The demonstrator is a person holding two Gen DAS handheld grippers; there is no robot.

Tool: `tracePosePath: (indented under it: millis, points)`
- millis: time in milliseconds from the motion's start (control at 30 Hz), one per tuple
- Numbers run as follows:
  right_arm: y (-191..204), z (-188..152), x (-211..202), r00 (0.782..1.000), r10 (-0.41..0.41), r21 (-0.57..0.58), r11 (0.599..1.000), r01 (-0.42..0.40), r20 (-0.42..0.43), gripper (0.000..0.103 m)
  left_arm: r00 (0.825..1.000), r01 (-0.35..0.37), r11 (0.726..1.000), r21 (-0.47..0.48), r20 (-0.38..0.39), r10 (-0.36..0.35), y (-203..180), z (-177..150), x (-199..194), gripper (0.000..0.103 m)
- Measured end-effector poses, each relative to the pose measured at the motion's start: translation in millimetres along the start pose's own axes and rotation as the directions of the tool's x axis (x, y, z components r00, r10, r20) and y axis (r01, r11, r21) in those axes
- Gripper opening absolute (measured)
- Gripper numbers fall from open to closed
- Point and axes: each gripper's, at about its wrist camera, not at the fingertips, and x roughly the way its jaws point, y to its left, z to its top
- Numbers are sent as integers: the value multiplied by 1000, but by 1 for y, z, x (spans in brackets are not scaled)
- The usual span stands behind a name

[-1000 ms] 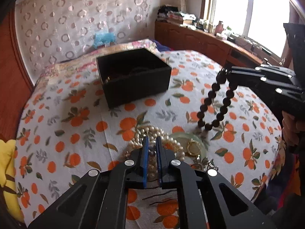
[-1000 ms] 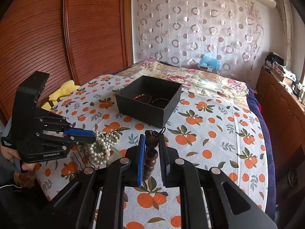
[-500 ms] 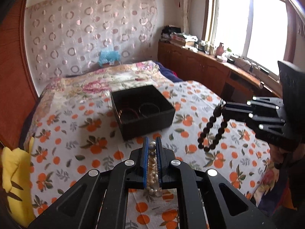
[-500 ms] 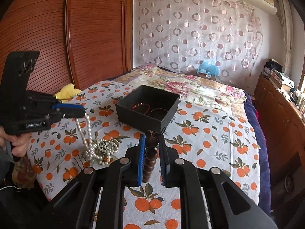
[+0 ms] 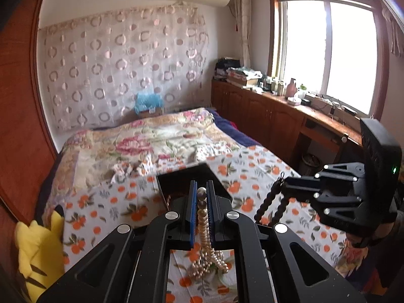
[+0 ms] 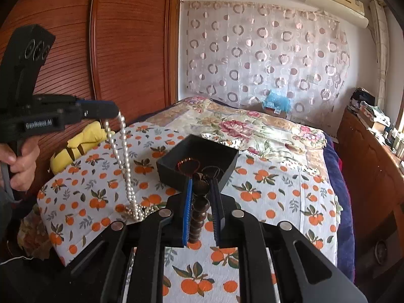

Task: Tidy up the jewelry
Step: 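Lift the pearls and bead bracelet into the black box and release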

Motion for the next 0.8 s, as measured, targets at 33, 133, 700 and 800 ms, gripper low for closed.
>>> tracePosePath:
  millis: [33, 133, 700, 800]
  points:
    - [0, 3, -1, 1000, 0, -1, 1000, 0, 3, 16, 1000, -2, 1000, 4, 8, 1, -1, 5, -2, 6]
    - [-2, 11, -3, 1000, 1, -2, 1000, -1, 12, 16, 1000, -6, 1000, 13, 25, 5, -3, 17, -7, 6]
    - [-25, 60, 26, 1000, 19, -9, 1000, -19, 6, 16, 993, -66, 997, 29, 100, 63, 7, 80, -3, 7]
    - [-25, 70, 33, 999, 31, -18, 999, -31, 14, 16, 993, -59, 998, 20, 105, 56, 12, 88, 4, 6]
